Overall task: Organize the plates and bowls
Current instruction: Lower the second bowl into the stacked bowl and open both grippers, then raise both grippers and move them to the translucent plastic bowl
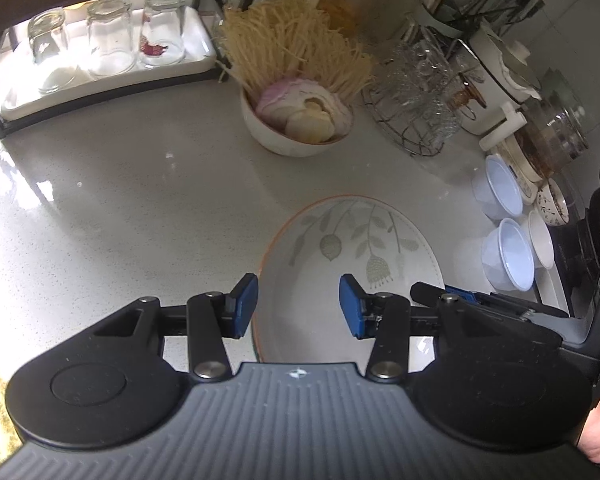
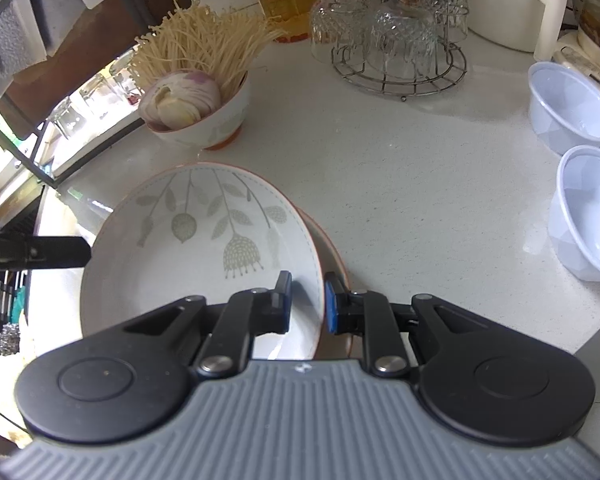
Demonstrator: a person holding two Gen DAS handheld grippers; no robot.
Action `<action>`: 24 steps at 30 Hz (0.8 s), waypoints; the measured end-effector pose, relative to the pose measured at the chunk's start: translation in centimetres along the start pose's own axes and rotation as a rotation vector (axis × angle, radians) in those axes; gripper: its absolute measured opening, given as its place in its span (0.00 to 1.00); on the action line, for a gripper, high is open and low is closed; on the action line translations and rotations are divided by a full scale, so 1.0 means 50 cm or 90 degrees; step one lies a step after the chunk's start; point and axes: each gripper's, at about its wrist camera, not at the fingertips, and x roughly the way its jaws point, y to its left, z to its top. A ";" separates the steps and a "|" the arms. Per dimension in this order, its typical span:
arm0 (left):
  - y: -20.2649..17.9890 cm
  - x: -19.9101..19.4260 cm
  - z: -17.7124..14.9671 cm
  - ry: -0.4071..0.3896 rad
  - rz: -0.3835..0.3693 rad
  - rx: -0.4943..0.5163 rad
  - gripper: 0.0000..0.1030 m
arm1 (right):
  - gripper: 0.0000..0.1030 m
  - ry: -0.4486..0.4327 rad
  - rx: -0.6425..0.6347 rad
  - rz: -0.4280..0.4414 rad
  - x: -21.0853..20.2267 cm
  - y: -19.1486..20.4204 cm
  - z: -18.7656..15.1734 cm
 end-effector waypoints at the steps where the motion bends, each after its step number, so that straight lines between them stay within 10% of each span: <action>1: -0.004 0.000 -0.002 -0.003 -0.003 0.005 0.49 | 0.20 -0.004 0.002 -0.002 -0.003 -0.002 0.001; 24: -0.070 -0.100 0.006 -0.089 -0.037 0.071 0.49 | 0.21 -0.142 0.034 0.012 -0.165 0.013 0.039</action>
